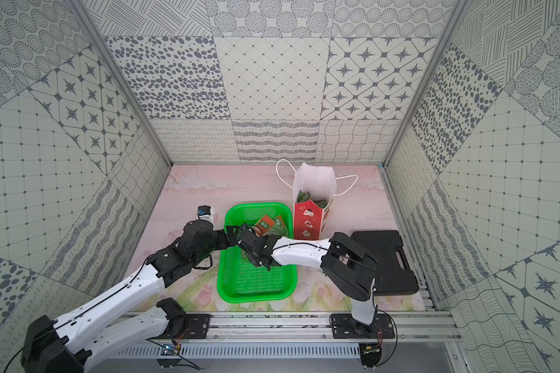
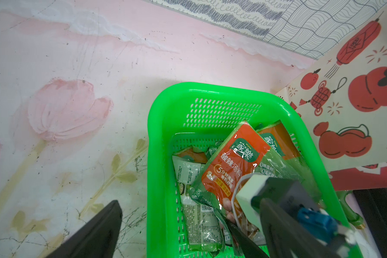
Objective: Place the condiment packets inside the bag
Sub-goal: Pick up the condiment packet from the storage box.
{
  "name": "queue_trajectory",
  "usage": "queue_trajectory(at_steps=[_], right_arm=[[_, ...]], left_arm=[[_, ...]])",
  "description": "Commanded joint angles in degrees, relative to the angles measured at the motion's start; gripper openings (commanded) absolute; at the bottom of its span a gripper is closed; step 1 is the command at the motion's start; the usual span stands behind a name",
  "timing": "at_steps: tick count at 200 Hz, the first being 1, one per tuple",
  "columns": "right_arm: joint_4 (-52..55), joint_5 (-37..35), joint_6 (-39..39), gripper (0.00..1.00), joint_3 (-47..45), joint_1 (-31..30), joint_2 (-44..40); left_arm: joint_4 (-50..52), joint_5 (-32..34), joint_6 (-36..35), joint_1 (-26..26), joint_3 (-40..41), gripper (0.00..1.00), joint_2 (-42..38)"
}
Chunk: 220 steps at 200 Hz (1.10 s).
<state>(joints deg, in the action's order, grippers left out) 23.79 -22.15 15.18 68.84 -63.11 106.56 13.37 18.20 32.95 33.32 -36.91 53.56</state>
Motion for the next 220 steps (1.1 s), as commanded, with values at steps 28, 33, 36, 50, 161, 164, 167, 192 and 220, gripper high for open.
queue_trajectory(at_steps=[28, 33, 36, 50, 161, 164, 167, 192, 220], right_arm=[[2.1, -1.2, -0.4, 0.03, 1.9, -1.2, -0.5], [2.1, -1.2, -0.4, 0.00, 1.8, -1.2, -0.9], [2.1, -1.2, -0.4, 0.00, 1.8, -1.3, -1.1], [2.1, -1.6, -0.5, 0.00, 1.5, -1.3, -3.0], [-2.6, 1.9, -1.5, 0.00, -4.6, -0.5, -31.8], [-2.8, 2.3, -1.5, 0.00, -4.6, -0.4, -32.7], [-2.9, 2.5, -1.5, 0.00, -4.6, -0.3, -33.5], [-3.7, 4.3, -1.5, 0.00, -3.9, 0.4, -39.2], [-4.3, 5.9, -0.8, 0.00, -2.8, 2.0, -44.3]], left_arm=[[-2.1, 0.6, 0.5, -0.4, 0.2, 0.99, -0.6], [-2.1, 0.7, 0.5, -0.4, 0.2, 0.99, -0.7], [-2.2, 0.8, 0.5, -0.4, 0.3, 1.00, -0.7], [-2.1, 1.0, 0.5, -0.4, 0.5, 0.99, -1.3], [-2.7, 3.5, 1.1, -0.3, 3.2, 1.00, -6.4], [-2.8, 3.6, 1.1, -0.2, 3.2, 1.00, -6.5], [-2.8, 3.5, 1.1, -0.3, 3.2, 1.00, -6.6], [-2.9, 3.4, 1.1, -0.3, 3.3, 1.00, -6.4], [-3.0, 3.3, 1.0, -0.4, 3.3, 1.00, -6.1]])
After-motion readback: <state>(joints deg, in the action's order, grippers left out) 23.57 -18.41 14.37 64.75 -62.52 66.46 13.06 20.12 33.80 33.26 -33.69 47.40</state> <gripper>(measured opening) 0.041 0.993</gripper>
